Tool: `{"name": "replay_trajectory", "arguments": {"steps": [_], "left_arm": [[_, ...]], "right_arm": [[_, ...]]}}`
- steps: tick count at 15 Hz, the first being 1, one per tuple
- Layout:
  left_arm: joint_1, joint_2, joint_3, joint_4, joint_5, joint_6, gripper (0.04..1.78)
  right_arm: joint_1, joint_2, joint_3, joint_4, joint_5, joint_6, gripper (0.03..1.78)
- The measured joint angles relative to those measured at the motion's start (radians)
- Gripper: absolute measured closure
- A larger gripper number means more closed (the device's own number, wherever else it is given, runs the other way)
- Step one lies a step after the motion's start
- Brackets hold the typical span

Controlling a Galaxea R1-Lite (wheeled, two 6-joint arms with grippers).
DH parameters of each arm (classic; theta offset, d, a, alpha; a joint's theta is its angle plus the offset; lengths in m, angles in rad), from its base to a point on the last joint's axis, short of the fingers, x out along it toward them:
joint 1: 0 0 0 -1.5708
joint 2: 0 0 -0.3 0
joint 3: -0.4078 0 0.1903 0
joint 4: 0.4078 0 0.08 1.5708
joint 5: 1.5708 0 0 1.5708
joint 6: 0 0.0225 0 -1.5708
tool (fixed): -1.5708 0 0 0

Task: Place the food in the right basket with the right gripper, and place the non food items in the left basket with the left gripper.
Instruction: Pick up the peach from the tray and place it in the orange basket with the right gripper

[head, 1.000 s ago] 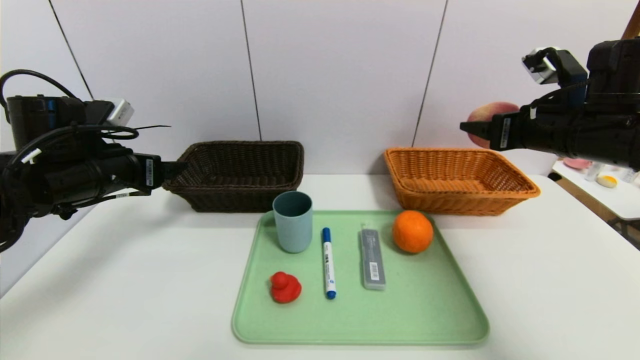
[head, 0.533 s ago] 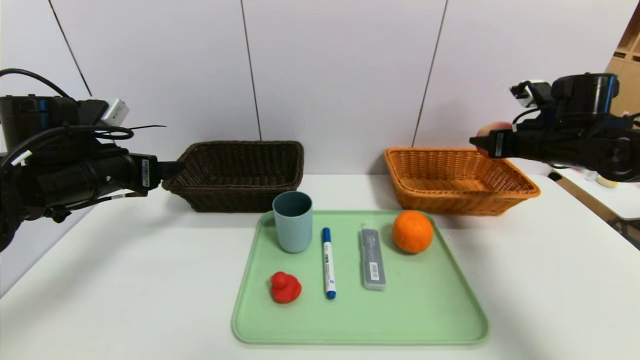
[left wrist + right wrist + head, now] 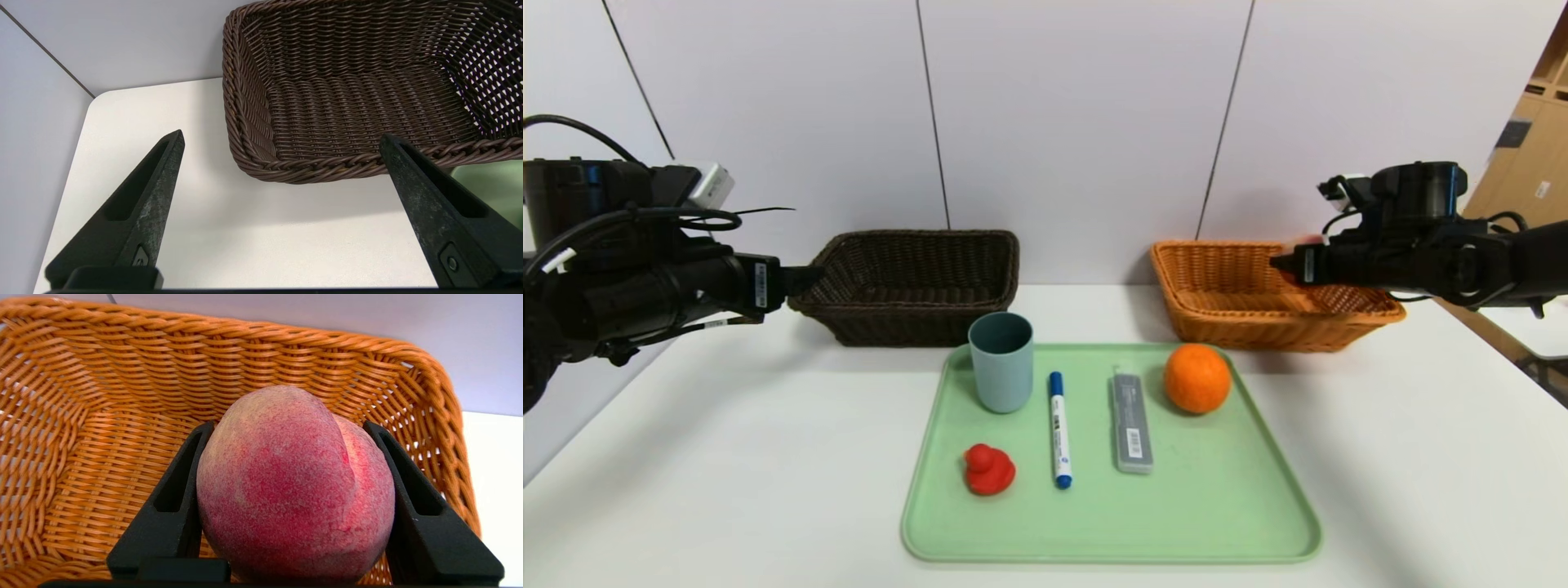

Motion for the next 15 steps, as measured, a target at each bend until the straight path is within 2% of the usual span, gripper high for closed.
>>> {"name": "replay_trajectory", "arguments": {"steps": [4,6,7,13,15], "left_arm": [[0.0,0.005,0.002,0.0,0.0,0.001,0.13],[0.0,0.008,0.002,0.0,0.0,0.001,0.13],[0.0,0.009,0.001,0.0,0.0,0.002,0.13],[0.0,0.013,0.0,0.0,0.0,0.003,0.13],[0.0,0.013,0.0,0.0,0.001,0.003,0.13]], "right_arm": [[0.007,0.029,-0.017,0.002,-0.007,0.001,0.67],[0.009,0.041,-0.018,-0.003,-0.043,0.0,0.67],[0.01,0.046,-0.019,-0.003,-0.047,0.0,0.67],[0.01,0.055,-0.021,0.003,-0.046,0.0,0.67],[0.009,0.057,-0.021,-0.009,-0.046,0.001,0.52]]}}
